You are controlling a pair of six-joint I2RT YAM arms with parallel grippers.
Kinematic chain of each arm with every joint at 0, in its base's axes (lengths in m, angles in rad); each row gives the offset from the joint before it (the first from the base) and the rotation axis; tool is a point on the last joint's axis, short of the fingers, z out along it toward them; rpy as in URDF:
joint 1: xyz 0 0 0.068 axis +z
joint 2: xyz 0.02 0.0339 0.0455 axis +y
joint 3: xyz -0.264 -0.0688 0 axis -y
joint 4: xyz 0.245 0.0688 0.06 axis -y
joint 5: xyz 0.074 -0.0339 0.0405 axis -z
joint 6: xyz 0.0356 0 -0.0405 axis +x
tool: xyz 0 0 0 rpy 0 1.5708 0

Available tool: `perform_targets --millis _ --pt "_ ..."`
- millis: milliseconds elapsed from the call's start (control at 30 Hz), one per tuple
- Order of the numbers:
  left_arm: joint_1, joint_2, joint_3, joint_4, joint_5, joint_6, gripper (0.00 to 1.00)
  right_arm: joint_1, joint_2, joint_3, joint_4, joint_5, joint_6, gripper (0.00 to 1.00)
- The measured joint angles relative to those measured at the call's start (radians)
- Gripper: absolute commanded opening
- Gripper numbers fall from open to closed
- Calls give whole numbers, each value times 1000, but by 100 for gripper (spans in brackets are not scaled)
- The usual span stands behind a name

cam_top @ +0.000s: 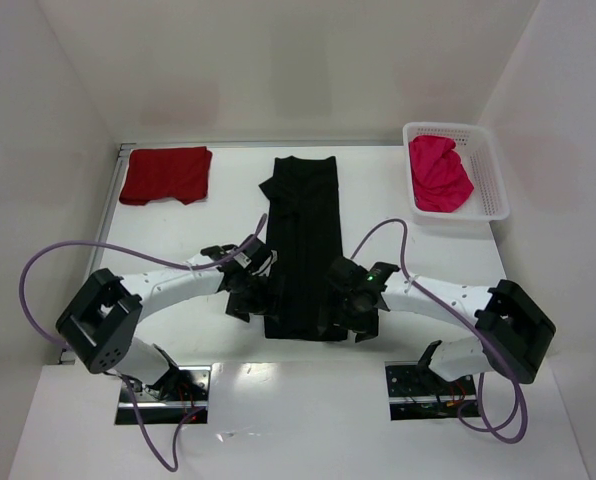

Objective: Fold and stack the t-shirts
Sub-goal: Grab the bottom of the folded rectangular tshirt with both arms

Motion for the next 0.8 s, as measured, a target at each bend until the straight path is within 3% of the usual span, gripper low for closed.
perform_targets --millis 800 --pt "-99 13 -23 21 11 -132 90 0 -12 -48 85 95 91 90"
